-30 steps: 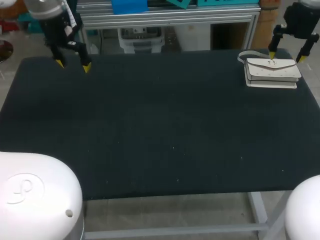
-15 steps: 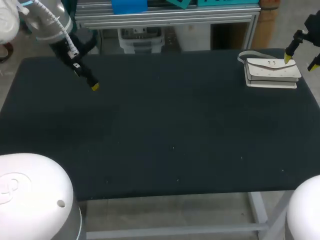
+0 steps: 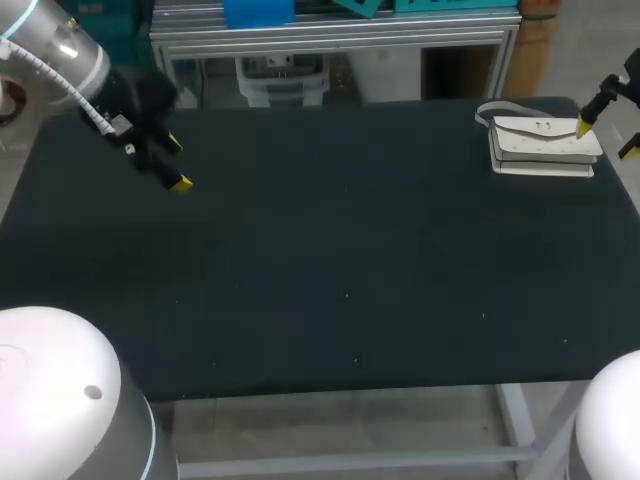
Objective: Pick up the bag, open it, inspect its contents, close it, and place it on the opposite side
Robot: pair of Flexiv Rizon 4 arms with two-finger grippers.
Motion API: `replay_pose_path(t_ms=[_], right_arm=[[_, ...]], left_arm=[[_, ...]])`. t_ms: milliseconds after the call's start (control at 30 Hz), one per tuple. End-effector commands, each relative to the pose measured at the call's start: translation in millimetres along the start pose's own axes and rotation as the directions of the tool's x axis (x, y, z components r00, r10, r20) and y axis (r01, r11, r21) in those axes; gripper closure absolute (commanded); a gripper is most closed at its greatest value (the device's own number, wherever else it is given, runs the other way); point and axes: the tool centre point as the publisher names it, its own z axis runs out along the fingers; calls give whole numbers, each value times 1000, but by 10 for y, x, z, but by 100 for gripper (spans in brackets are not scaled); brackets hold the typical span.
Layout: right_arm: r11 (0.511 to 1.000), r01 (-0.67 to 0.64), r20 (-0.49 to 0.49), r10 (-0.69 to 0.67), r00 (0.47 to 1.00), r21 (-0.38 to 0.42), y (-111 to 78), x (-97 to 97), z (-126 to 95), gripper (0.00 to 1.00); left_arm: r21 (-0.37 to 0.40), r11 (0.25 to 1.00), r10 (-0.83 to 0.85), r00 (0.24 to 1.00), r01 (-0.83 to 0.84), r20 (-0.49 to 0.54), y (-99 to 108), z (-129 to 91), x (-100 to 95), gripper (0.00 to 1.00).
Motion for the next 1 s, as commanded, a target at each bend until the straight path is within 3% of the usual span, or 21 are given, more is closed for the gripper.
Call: replay_pose_path(t_ms=[33,300,500,767,1000], right_arm=[[999,-29,-19,29,999,-17,46,-154,26,0],[988,-122,-33,119,992,-98,218,-493,47,0],[984,-123,-50,118,992,-126,422,-690,29,0],[991,-71,-54,66,996,-114,635,-802,99,0],[990,-82,-122,68,990,-115,878,-899,236,0]], left_arm=[[202,975,100,995,-93,-28,-61,255,11,0],[260,942,245,965,-215,-92,-215,461,65,0],[249,934,292,949,-257,-114,-259,558,105,0],[237,945,251,964,-224,-91,-263,638,102,0],[241,945,245,967,-222,-72,-273,663,122,0]])
